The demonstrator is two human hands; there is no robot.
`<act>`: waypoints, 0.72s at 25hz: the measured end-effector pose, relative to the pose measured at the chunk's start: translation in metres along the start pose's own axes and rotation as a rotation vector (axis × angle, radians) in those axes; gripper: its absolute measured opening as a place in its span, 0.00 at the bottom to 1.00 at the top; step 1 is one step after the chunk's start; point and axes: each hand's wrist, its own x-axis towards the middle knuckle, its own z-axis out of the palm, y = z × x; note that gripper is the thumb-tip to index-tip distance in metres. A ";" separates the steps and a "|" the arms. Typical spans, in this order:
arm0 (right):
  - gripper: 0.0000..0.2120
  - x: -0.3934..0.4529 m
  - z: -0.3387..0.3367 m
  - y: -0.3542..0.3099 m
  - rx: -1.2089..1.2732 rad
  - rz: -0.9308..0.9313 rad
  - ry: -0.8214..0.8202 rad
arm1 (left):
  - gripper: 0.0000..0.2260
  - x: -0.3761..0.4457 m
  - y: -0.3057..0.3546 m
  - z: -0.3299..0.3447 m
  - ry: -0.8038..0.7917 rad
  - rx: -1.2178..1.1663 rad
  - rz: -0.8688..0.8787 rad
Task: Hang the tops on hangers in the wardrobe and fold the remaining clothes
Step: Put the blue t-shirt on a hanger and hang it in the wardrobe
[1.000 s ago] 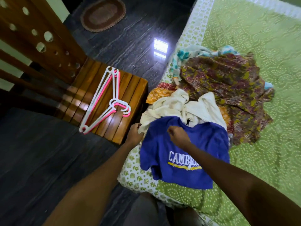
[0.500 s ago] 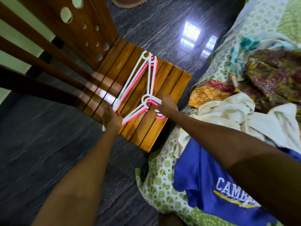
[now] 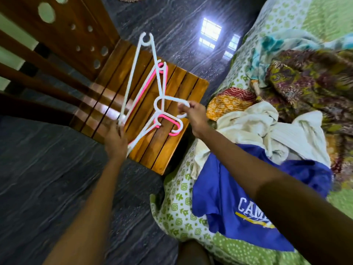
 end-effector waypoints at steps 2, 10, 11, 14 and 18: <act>0.04 -0.031 -0.027 -0.017 0.591 0.226 -0.157 | 0.11 -0.049 0.032 0.005 0.004 -0.117 0.063; 0.04 -0.113 -0.181 -0.034 0.500 0.122 0.256 | 0.09 -0.249 0.164 0.102 -0.493 -0.431 -0.113; 0.06 -0.119 -0.207 -0.033 0.457 0.103 0.317 | 0.10 -0.260 0.172 0.110 -0.605 -0.427 -0.062; 0.09 -0.145 -0.280 -0.029 0.412 0.058 0.364 | 0.07 -0.266 0.188 0.130 -0.769 -0.263 0.190; 0.07 -0.191 -0.354 -0.004 0.188 0.014 0.359 | 0.11 -0.233 0.204 0.159 -0.646 0.166 0.589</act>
